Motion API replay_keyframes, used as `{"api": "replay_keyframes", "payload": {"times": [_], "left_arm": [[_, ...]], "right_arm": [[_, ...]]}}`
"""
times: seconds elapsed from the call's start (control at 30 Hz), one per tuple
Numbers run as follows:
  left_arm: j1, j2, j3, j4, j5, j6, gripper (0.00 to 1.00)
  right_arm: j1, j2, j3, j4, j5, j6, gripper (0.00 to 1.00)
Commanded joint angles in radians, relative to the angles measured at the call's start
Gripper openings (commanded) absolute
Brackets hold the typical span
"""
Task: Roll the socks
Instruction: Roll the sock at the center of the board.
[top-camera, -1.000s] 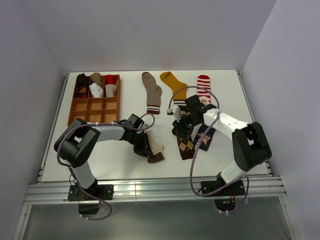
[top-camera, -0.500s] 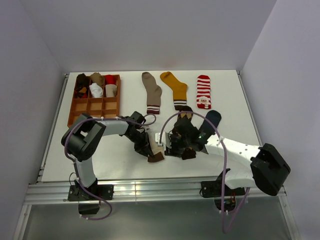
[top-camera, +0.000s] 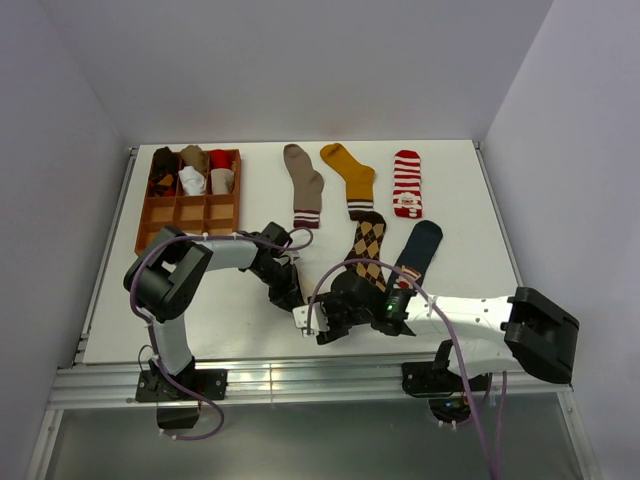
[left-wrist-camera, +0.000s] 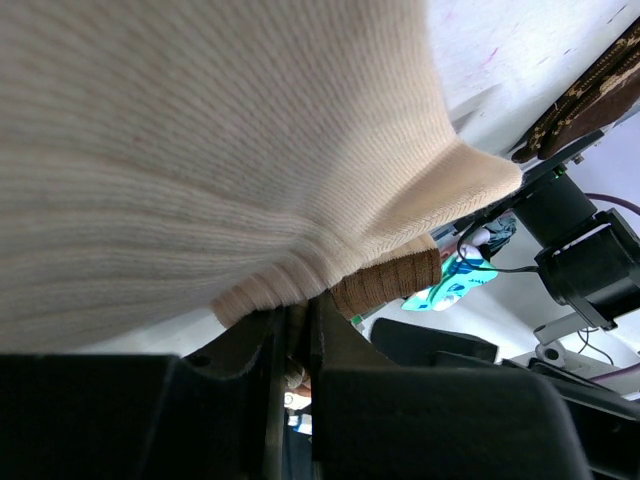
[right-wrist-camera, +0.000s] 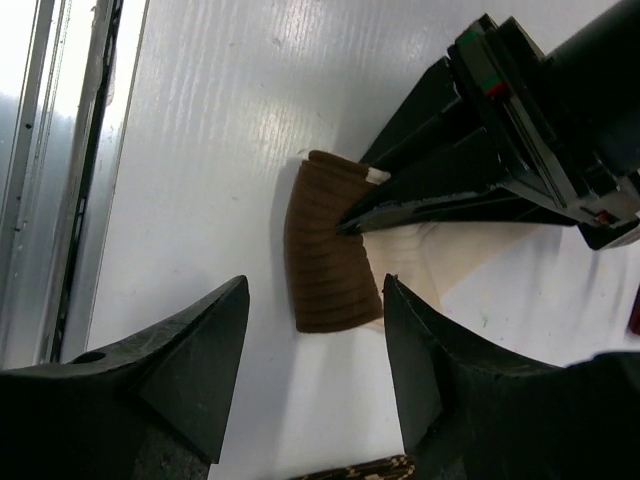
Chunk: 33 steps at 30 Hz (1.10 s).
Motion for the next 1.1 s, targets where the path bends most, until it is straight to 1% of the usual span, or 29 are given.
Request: {"api": "replay_keyframes", "payload": {"times": [0.0,0.27,0.47,0.57,0.6,0.7,0.77,0.8,0.83,0.87,0.9,0.93,0.97,1.0,1.07], "left_arm": [[-0.004,0.048,-0.033,-0.024,-0.220,0.056,0.01],[-0.003,0.059,-0.023,-0.019,-0.204,0.066,0.01],[-0.004,0.056,-0.023,-0.013,-0.198,0.070,0.02],[-0.003,0.052,-0.030,-0.008,-0.192,0.072,0.04],[-0.003,0.047,-0.033,-0.005,-0.192,0.073,0.04],[0.000,0.027,-0.046,0.001,-0.195,0.069,0.13],[0.005,0.013,-0.059,0.018,-0.201,0.061,0.21],[0.008,-0.005,-0.071,0.028,-0.198,0.058,0.24],[0.016,-0.014,-0.076,0.047,-0.195,0.053,0.30],[0.017,-0.031,-0.077,0.051,-0.207,0.053,0.33],[0.017,-0.040,-0.076,0.054,-0.211,0.055,0.36],[0.017,-0.053,-0.074,0.060,-0.218,0.058,0.39],[0.019,-0.060,-0.073,0.065,-0.226,0.056,0.40],[0.019,-0.086,-0.073,0.068,-0.247,0.058,0.43],[0.019,-0.129,-0.079,0.090,-0.270,0.050,0.45]], "right_arm": [[0.029,0.036,-0.002,0.098,0.056,-0.022,0.63],[0.037,0.114,0.014,0.113,0.074,-0.020,0.62],[0.037,0.191,0.029,0.139,0.093,-0.015,0.58],[0.035,0.224,0.063,0.121,0.108,0.001,0.47],[0.037,0.234,0.067,0.115,0.109,0.017,0.37],[0.034,0.223,0.095,0.070,0.087,0.041,0.25],[0.026,0.223,0.135,0.023,0.064,0.055,0.22],[0.022,0.226,0.153,-0.044,0.045,0.061,0.20],[0.016,0.241,0.191,-0.077,0.019,0.066,0.20],[0.003,0.248,0.210,-0.107,0.002,0.066,0.19],[-0.003,0.257,0.228,-0.173,-0.015,0.066,0.18],[-0.012,0.270,0.268,-0.206,-0.056,0.069,0.18],[-0.033,0.281,0.290,-0.241,-0.077,0.072,0.17],[-0.044,0.290,0.329,-0.311,-0.129,0.077,0.16],[-0.090,0.318,0.370,-0.380,-0.179,0.078,0.15]]}}
